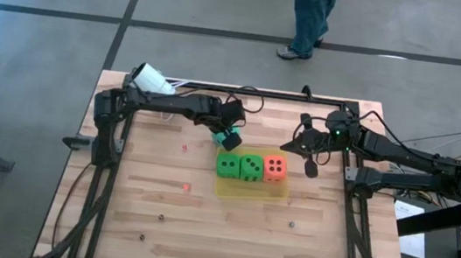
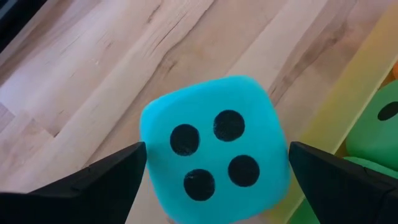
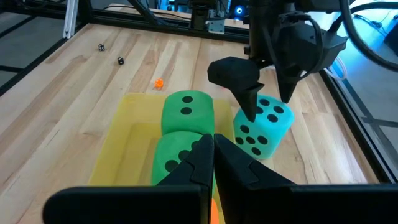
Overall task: Pick & Place Dice
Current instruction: Put the big light blue dice into the yellow bin
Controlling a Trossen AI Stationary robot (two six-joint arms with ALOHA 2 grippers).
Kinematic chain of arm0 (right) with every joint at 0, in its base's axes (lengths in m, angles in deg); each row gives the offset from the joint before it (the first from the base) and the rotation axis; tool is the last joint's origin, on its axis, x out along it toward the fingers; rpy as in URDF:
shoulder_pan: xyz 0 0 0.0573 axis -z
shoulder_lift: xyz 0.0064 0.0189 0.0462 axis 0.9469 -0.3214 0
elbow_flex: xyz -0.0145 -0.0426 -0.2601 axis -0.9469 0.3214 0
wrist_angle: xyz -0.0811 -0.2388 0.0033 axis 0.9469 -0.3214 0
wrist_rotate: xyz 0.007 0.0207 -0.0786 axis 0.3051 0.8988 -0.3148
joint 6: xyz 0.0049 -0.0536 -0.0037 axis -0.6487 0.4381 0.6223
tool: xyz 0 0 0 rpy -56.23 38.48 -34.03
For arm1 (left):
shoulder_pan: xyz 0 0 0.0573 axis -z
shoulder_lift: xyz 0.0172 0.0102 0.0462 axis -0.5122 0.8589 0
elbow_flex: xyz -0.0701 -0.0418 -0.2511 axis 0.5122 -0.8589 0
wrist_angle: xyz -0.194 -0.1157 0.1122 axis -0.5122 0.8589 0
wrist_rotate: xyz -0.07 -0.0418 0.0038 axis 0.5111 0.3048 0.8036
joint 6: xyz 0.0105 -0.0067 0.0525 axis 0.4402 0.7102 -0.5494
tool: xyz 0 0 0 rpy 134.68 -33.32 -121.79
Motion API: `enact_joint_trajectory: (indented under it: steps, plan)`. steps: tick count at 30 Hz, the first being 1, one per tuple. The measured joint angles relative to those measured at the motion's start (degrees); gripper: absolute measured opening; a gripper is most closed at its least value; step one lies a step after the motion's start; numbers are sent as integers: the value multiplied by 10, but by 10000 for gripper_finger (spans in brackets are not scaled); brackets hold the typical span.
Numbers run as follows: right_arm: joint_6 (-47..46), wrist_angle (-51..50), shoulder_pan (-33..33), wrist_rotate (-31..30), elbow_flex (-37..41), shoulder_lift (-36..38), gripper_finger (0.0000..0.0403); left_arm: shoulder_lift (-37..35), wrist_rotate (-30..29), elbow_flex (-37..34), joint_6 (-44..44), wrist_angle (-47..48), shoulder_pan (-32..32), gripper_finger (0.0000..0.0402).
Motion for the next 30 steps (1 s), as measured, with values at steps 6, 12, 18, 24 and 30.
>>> enact_joint_trajectory:
  steps: [6, 12, 18, 24, 30]
  plan:
    - [0, 0, 0, 0, 0, 0, 8, 0, -5, 12, 13, 12, 0, 400]
    - [0, 0, 0, 0, 0, 0, 8, -1, -6, 1, 23, 11, 0, 400]
    - [0, 0, 0, 0, 0, 0, 8, -1, -6, -4, 22, 3, 0, 400]
    - [0, 0, 0, 0, 0, 0, 8, -2, -5, -4, 19, -6, 0, 400]
    - [0, 0, 0, 0, 0, 0, 8, -3, -4, -4, 25, -6, 0, 400]
